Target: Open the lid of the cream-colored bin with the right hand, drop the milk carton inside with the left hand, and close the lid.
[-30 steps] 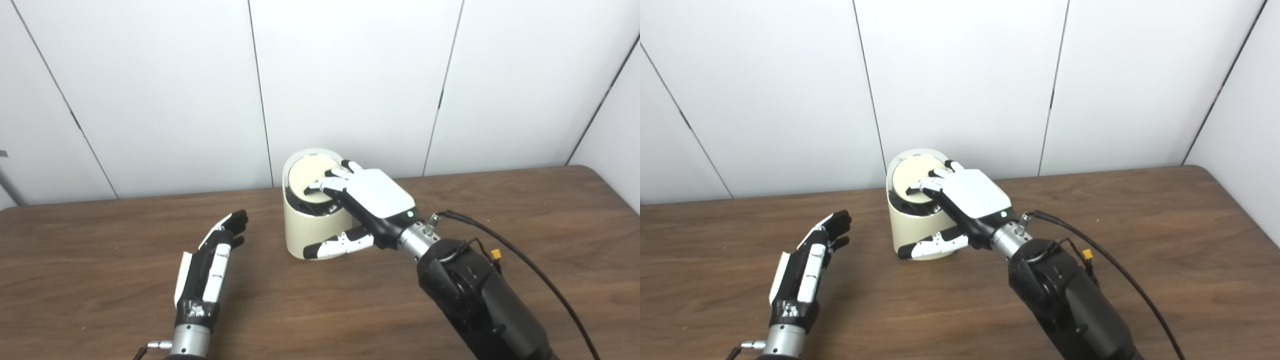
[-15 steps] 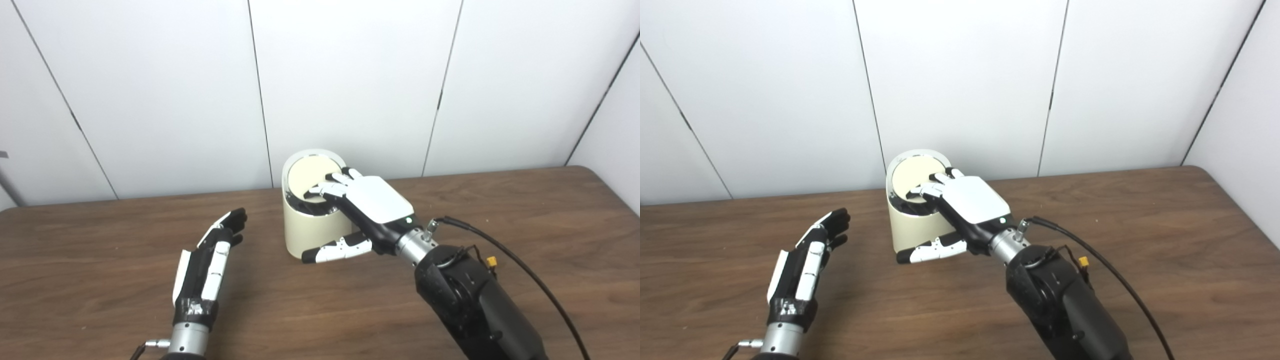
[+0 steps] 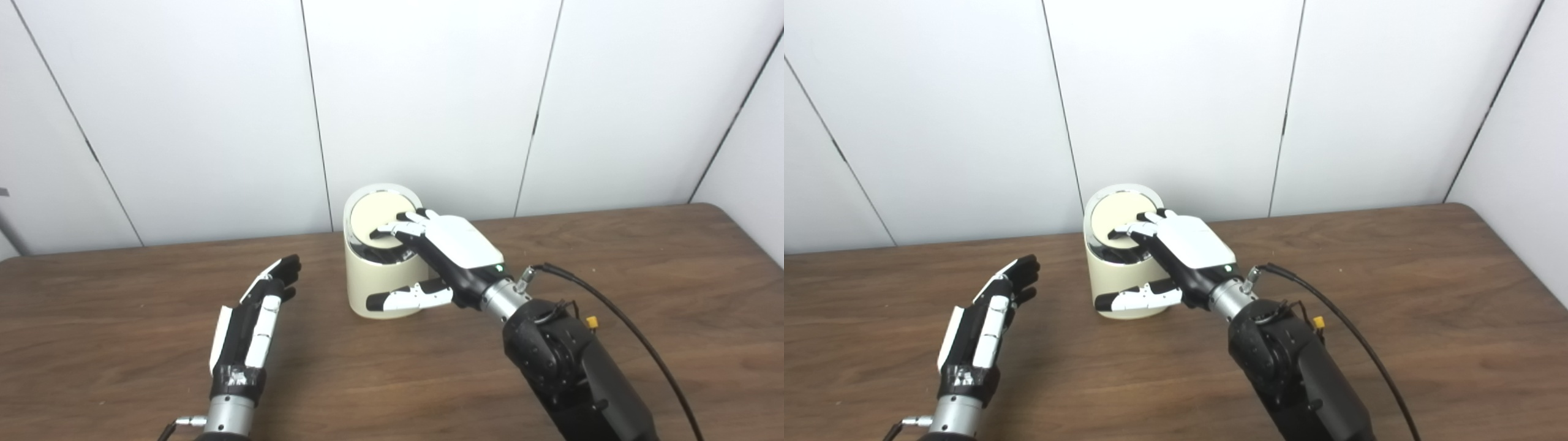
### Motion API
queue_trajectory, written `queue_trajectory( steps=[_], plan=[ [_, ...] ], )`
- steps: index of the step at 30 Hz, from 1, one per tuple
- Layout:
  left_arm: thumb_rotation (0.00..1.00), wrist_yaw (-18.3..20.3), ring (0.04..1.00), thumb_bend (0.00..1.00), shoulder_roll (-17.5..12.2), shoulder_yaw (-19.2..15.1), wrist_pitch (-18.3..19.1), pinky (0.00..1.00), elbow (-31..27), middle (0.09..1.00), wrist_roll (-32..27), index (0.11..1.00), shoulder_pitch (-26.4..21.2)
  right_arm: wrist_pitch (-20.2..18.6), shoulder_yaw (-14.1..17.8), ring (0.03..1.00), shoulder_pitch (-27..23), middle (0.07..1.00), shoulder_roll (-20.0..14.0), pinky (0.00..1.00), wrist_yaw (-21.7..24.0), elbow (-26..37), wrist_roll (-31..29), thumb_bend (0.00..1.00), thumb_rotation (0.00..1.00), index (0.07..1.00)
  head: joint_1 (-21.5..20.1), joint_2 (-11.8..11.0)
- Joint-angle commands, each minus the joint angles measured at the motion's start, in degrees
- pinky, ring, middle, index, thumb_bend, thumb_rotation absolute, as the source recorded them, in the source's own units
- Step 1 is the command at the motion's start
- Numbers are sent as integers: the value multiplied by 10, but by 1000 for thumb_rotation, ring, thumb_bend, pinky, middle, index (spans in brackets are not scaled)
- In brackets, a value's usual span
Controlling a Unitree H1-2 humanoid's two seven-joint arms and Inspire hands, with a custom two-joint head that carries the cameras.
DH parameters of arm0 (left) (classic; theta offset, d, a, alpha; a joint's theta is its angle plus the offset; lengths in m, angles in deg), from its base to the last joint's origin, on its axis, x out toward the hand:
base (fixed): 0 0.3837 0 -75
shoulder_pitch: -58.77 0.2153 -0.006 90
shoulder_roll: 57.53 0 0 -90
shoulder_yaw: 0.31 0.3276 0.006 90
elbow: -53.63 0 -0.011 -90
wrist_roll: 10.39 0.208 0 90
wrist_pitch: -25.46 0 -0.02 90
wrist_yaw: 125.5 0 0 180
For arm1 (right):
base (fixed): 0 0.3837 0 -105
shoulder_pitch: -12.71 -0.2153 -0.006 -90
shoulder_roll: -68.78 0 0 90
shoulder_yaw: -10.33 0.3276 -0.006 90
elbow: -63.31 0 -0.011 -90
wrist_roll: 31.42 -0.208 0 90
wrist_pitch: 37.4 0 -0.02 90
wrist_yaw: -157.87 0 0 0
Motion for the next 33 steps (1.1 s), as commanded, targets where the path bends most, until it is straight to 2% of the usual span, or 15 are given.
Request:
queue_trajectory(
  steps=[1, 9, 14, 23, 27, 33],
  plan=[
    [904, 2, 880, 626, 0, 0, -10, 869, -21, 856, -5, 866, -9, -48, -6, 934, 20, 836, -13, 989, 41, -46, 8, 813, 899, 814, -1, 0],
    [909, 1, 886, 630, 1, 1, -6, 900, -23, 858, -2, 870, -9, -54, -33, 926, 17, 807, -26, 980, 48, -69, 52, 874, 929, 781, 0, 3],
    [906, 1, 884, 625, 1, 0, -9, 890, -21, 859, -3, 869, -10, -64, -39, 922, 21, 795, -26, 986, 58, -78, 66, 884, 906, 769, 0, 2],
    [903, 3, 884, 617, -1, -1, -8, 884, -22, 858, -6, 867, -10, -71, -48, 923, 35, 793, -24, 1000, 74, -80, 80, 902, 948, 771, -2, 4],
    [901, 4, 880, 617, -1, -1, -9, 869, -21, 858, -7, 866, -11, -63, -44, 918, 42, 788, -20, 1000, 67, -60, 74, 896, 948, 756, -3, 4],
    [900, 2, 877, 614, 0, -1, -11, 872, -16, 855, -6, 864, -12, -63, -24, 920, 44, 803, -12, 1000, 60, -24, 52, 903, 960, 781, -3, 0]
  ],
)
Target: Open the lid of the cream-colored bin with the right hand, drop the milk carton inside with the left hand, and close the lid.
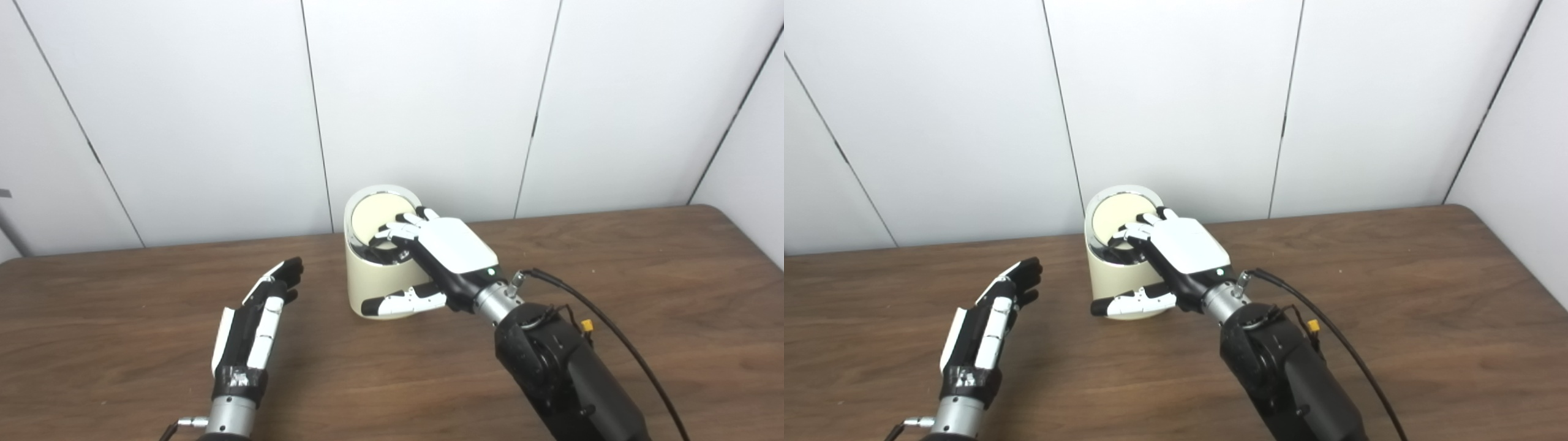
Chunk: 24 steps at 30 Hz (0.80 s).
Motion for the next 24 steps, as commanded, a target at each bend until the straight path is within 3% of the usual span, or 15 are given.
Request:
queue_trajectory(
  steps=[1, 12, 24],
  plan=[
    [902, 2, 876, 610, -1, -1, -19, 870, -13, 856, -5, 866, -14, -48, 2, 921, 37, 808, -12, 1000, 60, -21, -10, 888, 959, 786, 0, -1],
    [911, -4, 873, 597, 0, 0, -28, 881, -5, 849, 3, 866, -16, -37, 27, 905, 6, 816, 4, 981, 34, 76, -49, 840, 923, 805, -2, -7],
    [919, -6, 876, 590, 0, 1, -35, 889, 3, 855, 7, 870, -17, -46, 32, 908, -5, 833, 8, 979, 40, 90, -47, 829, 914, 828, -2, -11]
  ],
)
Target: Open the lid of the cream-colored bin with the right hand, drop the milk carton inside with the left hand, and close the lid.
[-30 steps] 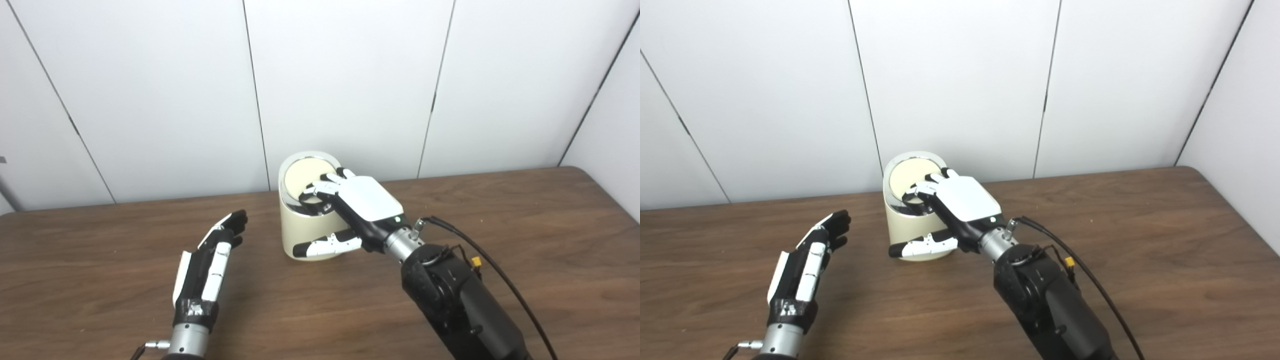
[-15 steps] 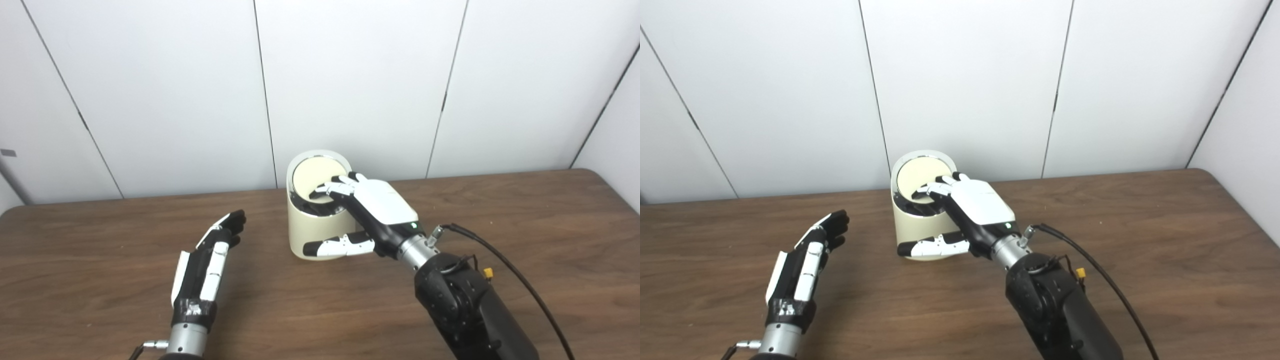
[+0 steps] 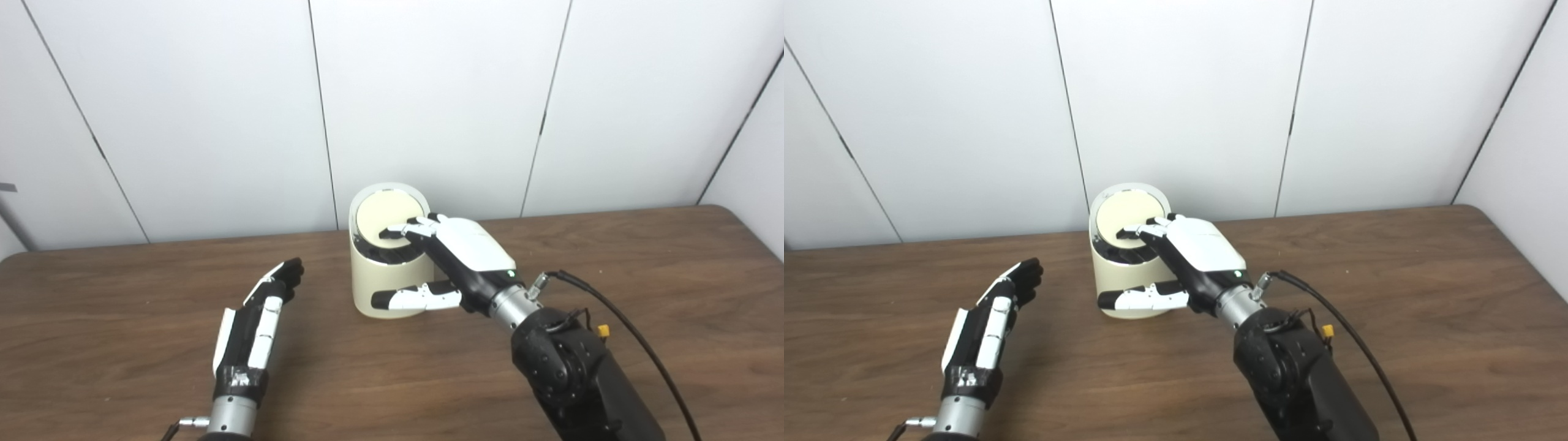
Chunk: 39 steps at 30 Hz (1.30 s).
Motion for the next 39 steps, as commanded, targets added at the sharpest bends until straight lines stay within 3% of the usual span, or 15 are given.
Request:
queue_trajectory(
  steps=[1, 8, 13, 16, 19, 28, 36, 37, 38, 39],
  plan=[
    [917, -3, 875, 591, 1, 1, -32, 886, -5, 854, 5, 870, -16, 2, 7, 908, -15, 833, 2, 979, -2, 18, -2, 826, 909, 829, 0, 0],
    [912, -3, 875, 587, 1, 1, -44, 873, 5, 852, 4, 866, -17, 15, 21, 934, -3, 864, 11, 940, -46, 21, -5, 787, 901, 895, 1, -5],
    [915, -4, 879, 565, 3, 1, -47, 867, 5, 853, 5, 868, -17, 40, 41, 944, 3, 906, 24, 890, -108, 23, -8, 766, 889, 919, 2, -5],
    [917, -4, 874, 561, 2, 2, -50, 862, 7, 855, 5, 867, -17, 48, 51, 957, 6, 928, 29, 917, -132, 26, -15, 758, 910, 940, 3, -5],
    [916, -5, 869, 554, 2, 2, -50, 853, 8, 854, 7, 865, -17, 46, 56, 975, 7, 938, 30, 949, -138, 30, -20, 763, 935, 954, 3, -5],
    [903, -3, 867, 559, 3, 1, -51, 850, 8, 852, 2, 861, -17, 46, 60, 955, 12, 943, 30, 922, -146, 37, -19, 787, 961, 953, 3, -7],
    [909, -5, 871, 555, 4, 2, -53, 854, 8, 852, 7, 866, -16, 50, 67, 937, 26, 909, 37, 882, -163, 35, -26, 788, 912, 914, 5, -7],
    [906, -5, 873, 560, 4, 1, -51, 862, 6, 853, 6, 866, -16, 65, 80, 919, 36, 895, 43, 862, -180, 28, -55, 712, 883, 889, 7, -7],
    [906, -4, 873, 561, 4, 1, -49, 864, 5, 853, 3, 866, -16, 83, 96, 916, 50, 892, 51, 859, -200, 20, -89, 696, 876, 884, 7, -7],
    [904, -4, 875, 560, 4, 1, -48, 870, 4, 854, 3, 867, -16, 103, 110, 890, 62, 874, 58, 815, -220, 10, -119, 592, 849, 860, 7, -6]
  ],
)
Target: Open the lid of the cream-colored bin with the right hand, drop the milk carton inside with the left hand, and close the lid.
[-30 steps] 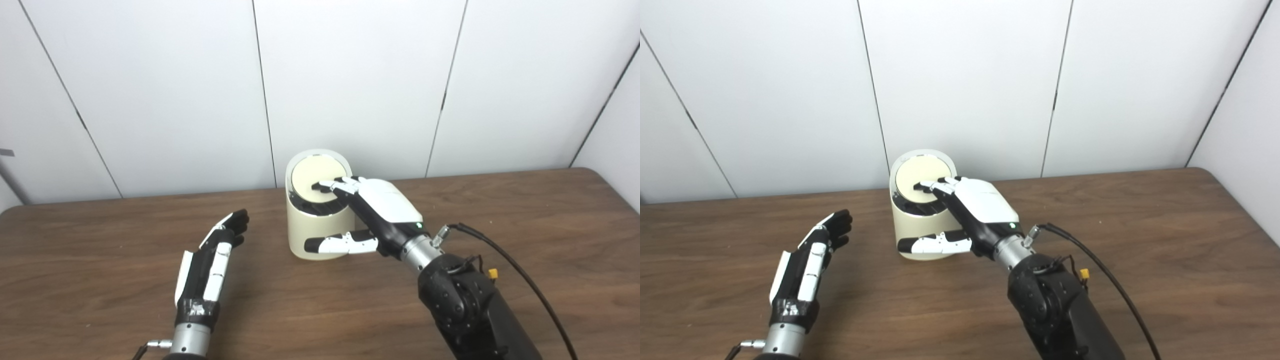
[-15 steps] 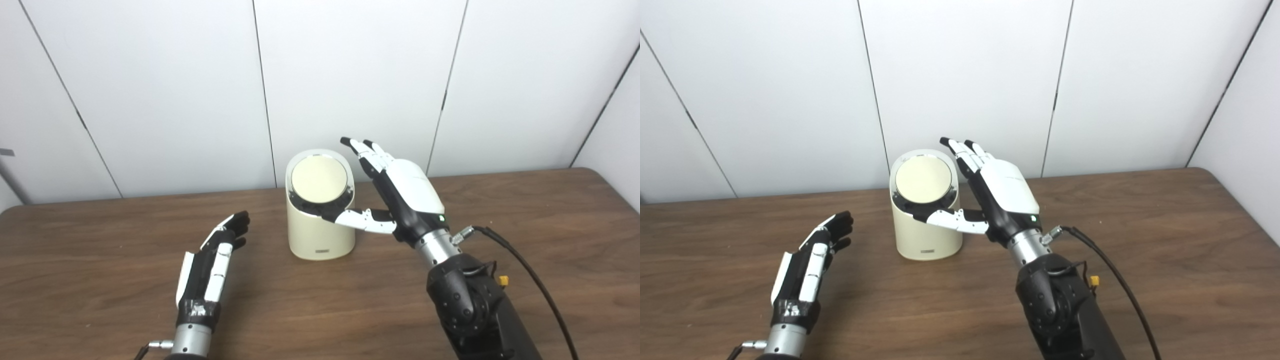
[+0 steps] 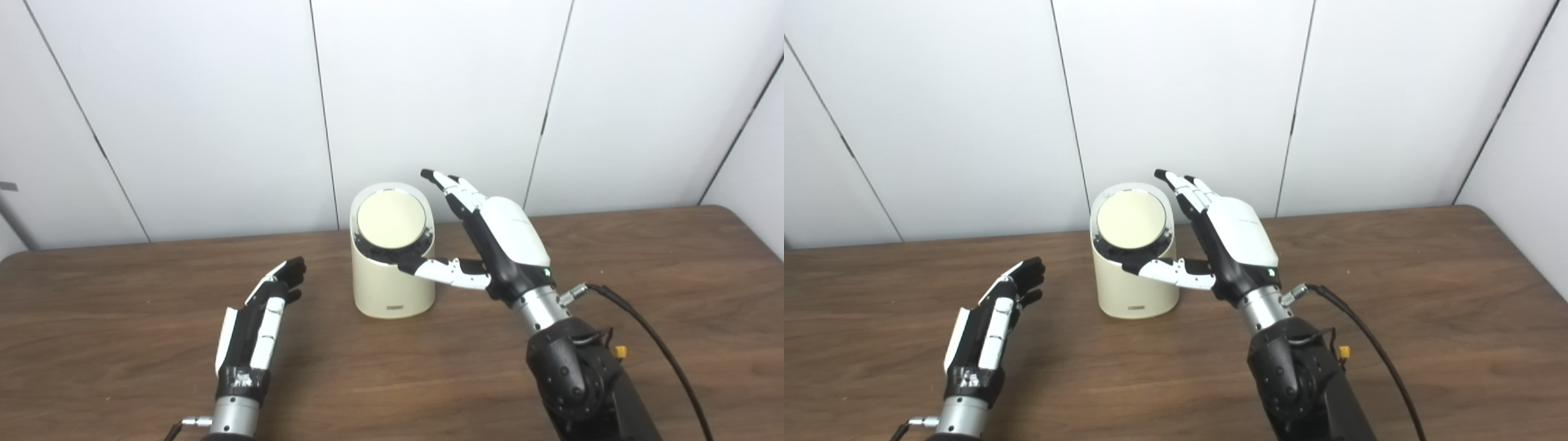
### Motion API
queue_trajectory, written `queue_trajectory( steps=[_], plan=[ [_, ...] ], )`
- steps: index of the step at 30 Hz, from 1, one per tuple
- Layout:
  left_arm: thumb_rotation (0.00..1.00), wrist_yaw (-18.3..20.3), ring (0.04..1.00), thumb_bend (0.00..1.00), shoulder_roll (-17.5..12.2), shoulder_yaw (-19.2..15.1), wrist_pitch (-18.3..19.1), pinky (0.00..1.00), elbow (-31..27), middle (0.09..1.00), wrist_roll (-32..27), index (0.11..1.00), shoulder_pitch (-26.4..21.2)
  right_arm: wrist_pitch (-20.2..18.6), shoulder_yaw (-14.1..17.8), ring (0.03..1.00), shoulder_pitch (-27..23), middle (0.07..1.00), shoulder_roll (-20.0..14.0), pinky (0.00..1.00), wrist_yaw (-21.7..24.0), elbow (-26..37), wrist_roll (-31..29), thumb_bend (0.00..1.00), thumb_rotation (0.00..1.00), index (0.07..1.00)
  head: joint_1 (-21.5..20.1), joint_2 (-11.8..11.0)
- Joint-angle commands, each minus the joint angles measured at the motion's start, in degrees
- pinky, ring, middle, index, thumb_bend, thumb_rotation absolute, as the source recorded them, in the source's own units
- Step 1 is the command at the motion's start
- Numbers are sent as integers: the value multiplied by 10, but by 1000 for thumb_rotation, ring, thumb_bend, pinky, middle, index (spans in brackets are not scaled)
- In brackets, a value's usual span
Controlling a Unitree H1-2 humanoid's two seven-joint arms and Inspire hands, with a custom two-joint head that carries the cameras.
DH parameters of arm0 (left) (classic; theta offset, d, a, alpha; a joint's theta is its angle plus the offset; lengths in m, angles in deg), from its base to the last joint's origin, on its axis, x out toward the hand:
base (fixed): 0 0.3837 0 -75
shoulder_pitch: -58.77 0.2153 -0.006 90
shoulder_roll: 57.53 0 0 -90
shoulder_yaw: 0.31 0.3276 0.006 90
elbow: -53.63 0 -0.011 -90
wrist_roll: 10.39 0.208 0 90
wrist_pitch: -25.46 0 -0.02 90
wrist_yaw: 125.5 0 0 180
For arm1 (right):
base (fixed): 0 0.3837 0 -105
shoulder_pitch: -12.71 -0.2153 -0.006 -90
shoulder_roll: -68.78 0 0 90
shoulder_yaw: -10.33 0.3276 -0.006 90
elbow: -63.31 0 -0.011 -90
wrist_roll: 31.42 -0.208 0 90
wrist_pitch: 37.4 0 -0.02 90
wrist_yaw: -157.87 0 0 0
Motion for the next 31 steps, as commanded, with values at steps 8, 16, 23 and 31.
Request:
queue_trajectory(
  steps=[8, 16, 23, 31],
  plan=[
    [844, 2, 870, 252, -2, -6, -27, 821, -4, 861, -14, 861, -16, 117, 78, 800, 77, 815, 52, 683, -91, -72, -205, 184, 628, 805, 4, -2],
    [814, 4, 887, 236, -5, -14, -21, 849, -12, 868, -27, 862, -7, 138, 98, 839, 101, 847, 73, 751, -98, -125, -281, 214, 639, 830, 9, -3],
    [809, 7, 891, 233, -4, -20, -19, 842, -21, 895, -45, 891, 11, 178, 96, 831, 115, 838, 75, 776, -98, -162, -306, 192, 865, 823, 16, -1],
    [851, 11, 907, 250, -8, -21, -31, 850, -24, 913, -53, 903, 37, 178, 83, 869, 131, 864, 64, 822, -83, -163, -307, 121, 762, 843, 14, 0]
  ],
)
